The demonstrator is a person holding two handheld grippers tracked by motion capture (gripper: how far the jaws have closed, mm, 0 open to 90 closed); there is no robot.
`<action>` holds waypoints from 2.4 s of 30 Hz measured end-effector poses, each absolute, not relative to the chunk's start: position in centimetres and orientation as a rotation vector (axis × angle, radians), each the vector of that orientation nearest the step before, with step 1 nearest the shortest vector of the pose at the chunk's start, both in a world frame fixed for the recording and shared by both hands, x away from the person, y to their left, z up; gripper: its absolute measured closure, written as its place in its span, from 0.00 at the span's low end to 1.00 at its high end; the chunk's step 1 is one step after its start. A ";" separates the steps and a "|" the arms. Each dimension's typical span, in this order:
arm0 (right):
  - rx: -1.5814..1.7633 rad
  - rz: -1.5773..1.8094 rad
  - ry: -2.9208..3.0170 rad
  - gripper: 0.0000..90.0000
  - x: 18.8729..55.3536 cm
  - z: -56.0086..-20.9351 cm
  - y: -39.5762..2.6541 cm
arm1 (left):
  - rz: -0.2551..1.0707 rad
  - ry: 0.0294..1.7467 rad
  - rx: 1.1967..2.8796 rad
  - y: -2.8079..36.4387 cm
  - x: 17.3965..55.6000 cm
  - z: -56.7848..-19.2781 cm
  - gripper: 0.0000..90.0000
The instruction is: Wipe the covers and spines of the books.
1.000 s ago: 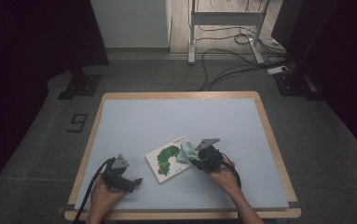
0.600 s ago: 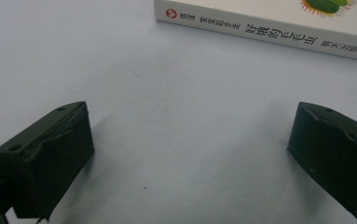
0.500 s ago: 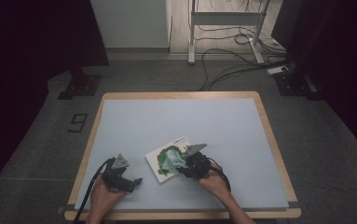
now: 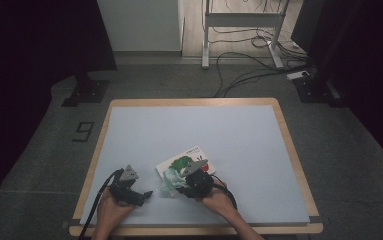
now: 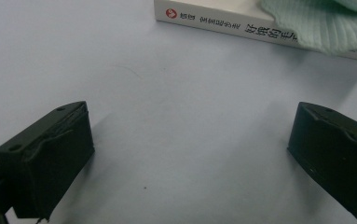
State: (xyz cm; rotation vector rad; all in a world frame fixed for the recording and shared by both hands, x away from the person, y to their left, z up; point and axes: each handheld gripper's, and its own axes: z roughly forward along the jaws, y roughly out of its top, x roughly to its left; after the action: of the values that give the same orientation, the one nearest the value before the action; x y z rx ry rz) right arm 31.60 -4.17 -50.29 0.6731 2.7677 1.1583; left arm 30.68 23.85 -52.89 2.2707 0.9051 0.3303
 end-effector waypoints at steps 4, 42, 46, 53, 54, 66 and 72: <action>0.643 1.165 2.791 0.78 31.2 -50.2 -3.2 | 0.330 0.905 2.271 23.8 30.7 -52.9 0.00; 0.628 1.066 2.745 0.80 35.0 -50.0 0.0 | 0.331 0.905 2.271 23.9 30.7 -52.9 0.00; 0.626 1.068 2.739 0.80 35.0 -50.0 -0.3 | 0.330 0.906 2.271 23.9 30.7 -52.9 0.00; 0.651 1.057 2.716 0.80 35.4 -50.1 -1.2 | 0.331 0.906 2.270 23.9 30.7 -52.9 0.00; 0.659 1.054 2.712 0.80 35.5 -50.1 -1.4 | 0.331 0.906 2.270 23.9 30.7 -52.9 0.00; 0.755 1.042 2.665 0.80 36.3 -50.3 -4.4 | 0.331 0.906 2.269 23.8 30.7 -52.9 0.00; 0.799 1.033 2.639 0.80 36.8 -50.4 -5.9 | 0.330 0.906 2.269 23.8 30.7 -52.9 0.00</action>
State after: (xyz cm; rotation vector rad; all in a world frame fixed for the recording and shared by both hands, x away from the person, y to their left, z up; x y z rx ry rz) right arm 36.76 -5.88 -50.38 0.7994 2.6385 1.0332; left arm 30.68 23.84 -52.89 2.2690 0.9063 0.3305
